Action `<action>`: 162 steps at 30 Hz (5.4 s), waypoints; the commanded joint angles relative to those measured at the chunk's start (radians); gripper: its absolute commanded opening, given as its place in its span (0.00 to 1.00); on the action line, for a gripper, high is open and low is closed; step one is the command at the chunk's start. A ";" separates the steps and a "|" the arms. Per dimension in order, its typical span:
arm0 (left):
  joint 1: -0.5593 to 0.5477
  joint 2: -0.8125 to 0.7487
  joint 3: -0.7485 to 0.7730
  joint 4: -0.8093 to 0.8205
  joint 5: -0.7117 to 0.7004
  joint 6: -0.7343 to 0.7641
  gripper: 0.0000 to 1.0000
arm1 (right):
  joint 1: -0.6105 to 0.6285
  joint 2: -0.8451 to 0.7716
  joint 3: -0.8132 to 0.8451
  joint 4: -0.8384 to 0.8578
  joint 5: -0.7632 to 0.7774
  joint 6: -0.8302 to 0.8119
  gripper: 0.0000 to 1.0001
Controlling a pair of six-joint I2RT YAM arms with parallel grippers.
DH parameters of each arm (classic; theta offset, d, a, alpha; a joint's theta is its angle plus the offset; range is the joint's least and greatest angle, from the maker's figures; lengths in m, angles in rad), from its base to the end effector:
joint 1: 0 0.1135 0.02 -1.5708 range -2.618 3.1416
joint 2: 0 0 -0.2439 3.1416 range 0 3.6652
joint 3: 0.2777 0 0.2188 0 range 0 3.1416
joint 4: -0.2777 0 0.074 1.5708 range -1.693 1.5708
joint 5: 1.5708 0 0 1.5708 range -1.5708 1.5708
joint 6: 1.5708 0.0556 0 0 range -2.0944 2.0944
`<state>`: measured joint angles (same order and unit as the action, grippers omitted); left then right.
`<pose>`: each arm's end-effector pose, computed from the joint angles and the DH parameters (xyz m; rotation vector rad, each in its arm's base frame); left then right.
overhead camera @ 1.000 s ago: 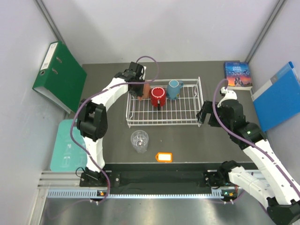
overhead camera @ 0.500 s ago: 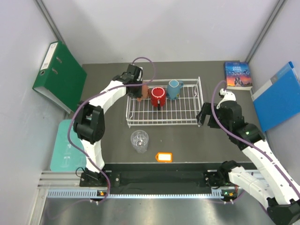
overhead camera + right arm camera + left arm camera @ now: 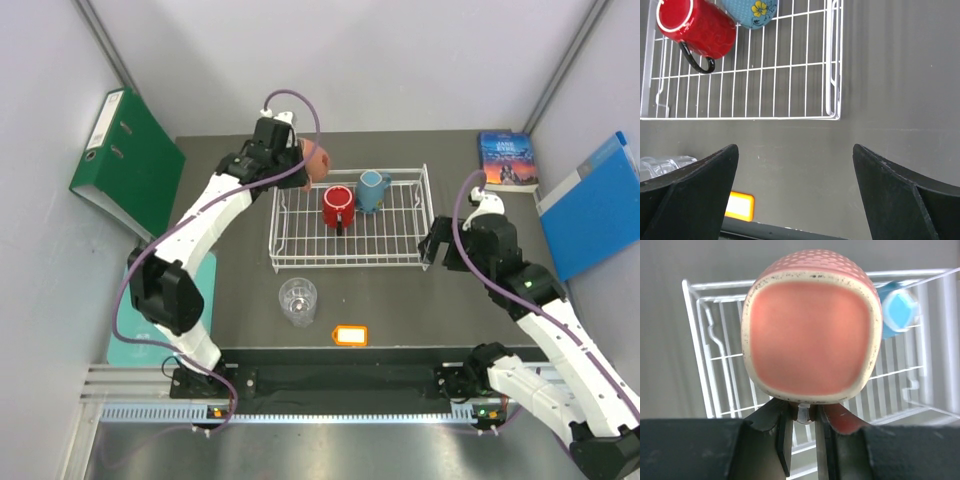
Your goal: Unload the cups from the dish rack
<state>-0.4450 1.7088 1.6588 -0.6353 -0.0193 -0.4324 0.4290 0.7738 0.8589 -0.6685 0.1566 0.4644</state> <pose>0.3318 -0.1570 0.3225 0.0040 2.2948 -0.4421 0.1470 0.0577 0.2906 0.1297 2.1630 0.3501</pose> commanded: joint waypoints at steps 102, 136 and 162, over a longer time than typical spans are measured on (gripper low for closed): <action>-0.238 -0.594 -0.538 -0.079 -0.231 -0.428 0.99 | -0.452 0.829 0.718 -0.241 0.245 0.158 0.00; -0.238 -0.453 -0.499 -0.087 -0.197 -0.436 0.99 | -0.567 1.165 0.701 -0.132 0.070 0.115 0.08; -0.238 -0.339 -0.377 -0.050 -0.202 -0.332 0.99 | -0.472 0.701 0.746 -0.126 -0.065 0.135 0.41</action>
<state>-0.6823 1.3060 1.1725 -0.7181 -0.2031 -0.8242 -0.1059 1.6066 1.6028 -0.8188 0.0940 0.6212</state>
